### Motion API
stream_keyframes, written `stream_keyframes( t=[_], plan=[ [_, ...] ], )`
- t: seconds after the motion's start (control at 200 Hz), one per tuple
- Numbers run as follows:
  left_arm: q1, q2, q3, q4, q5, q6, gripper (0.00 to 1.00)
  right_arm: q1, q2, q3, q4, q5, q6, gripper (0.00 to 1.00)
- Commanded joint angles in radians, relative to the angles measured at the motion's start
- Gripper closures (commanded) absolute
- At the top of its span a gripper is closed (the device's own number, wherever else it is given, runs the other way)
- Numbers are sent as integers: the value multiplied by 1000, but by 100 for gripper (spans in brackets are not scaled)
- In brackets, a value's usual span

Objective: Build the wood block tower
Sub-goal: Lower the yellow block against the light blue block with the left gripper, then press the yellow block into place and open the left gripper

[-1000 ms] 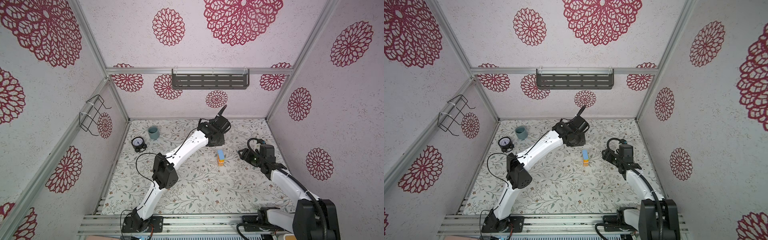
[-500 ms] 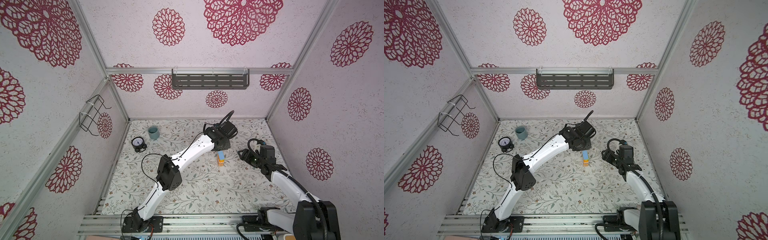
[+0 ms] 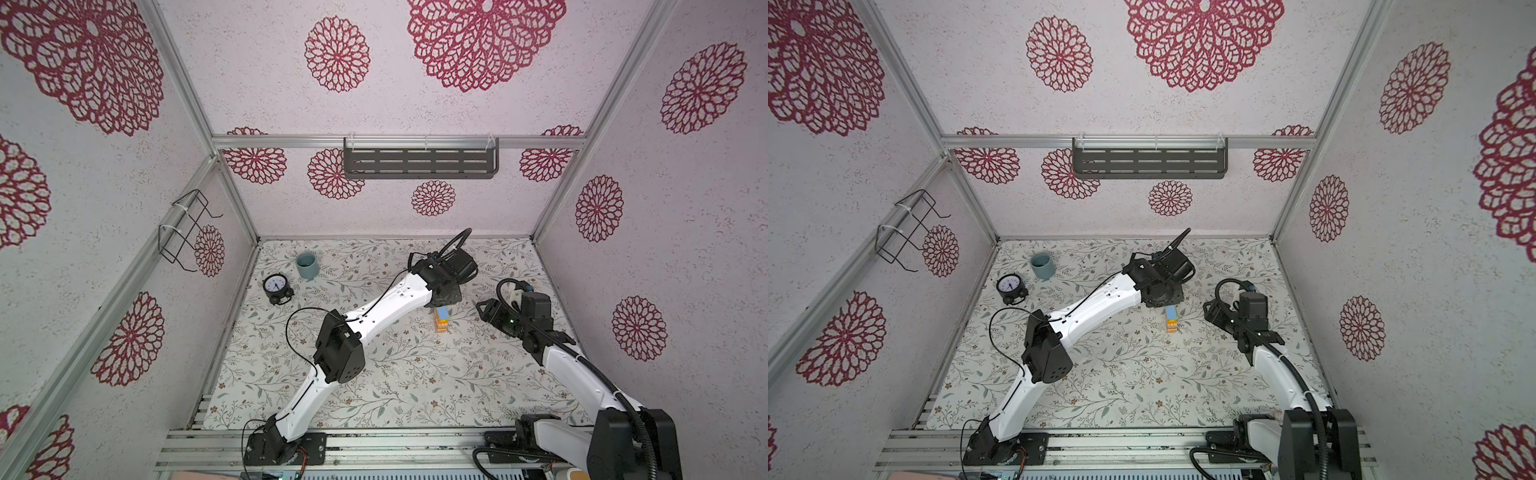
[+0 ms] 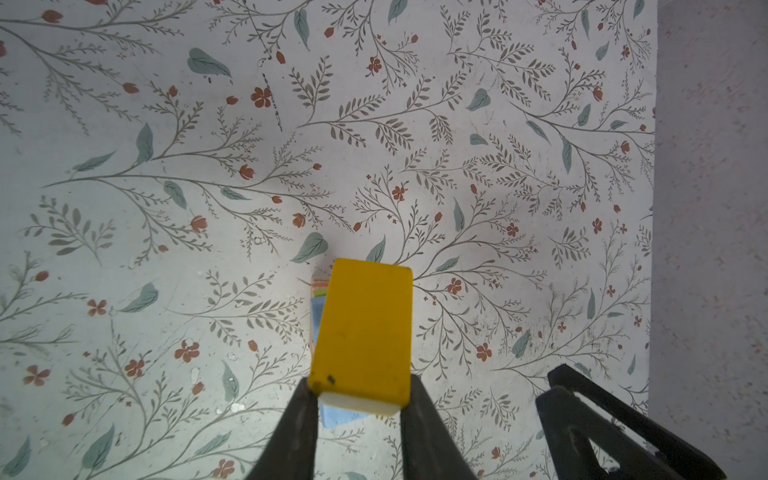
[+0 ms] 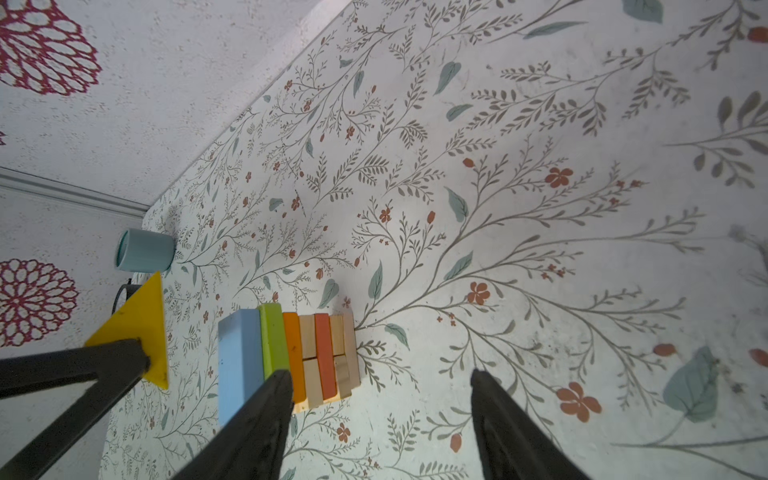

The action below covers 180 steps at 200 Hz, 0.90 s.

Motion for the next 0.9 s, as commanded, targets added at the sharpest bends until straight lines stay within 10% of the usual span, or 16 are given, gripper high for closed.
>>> stream_keyframes(
  t=[0.0,0.896],
  plan=[
    [-11,-2,-19,15,-23,-29,72,-5,-17,0,35,-9,14,29],
    [-23,-17,-65,35,-29,-42,70,-5,-24,-5,37,-11,13,28]
  ],
)
